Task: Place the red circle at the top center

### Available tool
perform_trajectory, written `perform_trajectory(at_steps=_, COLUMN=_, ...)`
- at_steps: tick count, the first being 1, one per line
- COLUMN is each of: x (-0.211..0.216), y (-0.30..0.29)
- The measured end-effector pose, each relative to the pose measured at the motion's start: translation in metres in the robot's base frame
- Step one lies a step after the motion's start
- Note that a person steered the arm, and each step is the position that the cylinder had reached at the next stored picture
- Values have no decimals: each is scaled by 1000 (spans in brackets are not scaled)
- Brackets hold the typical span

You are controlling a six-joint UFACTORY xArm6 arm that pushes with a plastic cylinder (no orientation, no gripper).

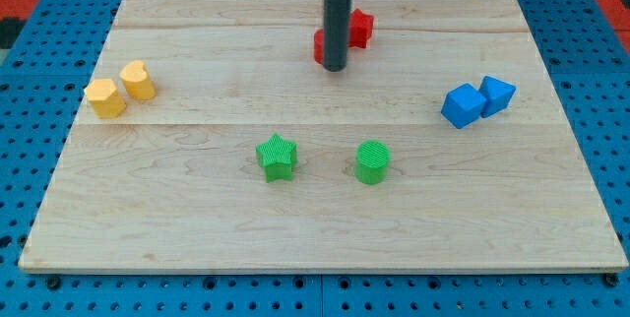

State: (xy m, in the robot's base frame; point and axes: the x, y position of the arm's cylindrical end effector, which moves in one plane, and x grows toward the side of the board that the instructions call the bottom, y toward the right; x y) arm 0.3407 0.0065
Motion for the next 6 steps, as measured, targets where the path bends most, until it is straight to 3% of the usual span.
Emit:
perform_trajectory(at_steps=1, x=-14, y=-14)
perform_trajectory(at_steps=3, x=-95, y=-17)
perform_trajectory(at_steps=4, x=-40, y=-21)
perform_trajectory(at_steps=5, x=10, y=14)
perform_trajectory(at_steps=6, x=-15, y=83)
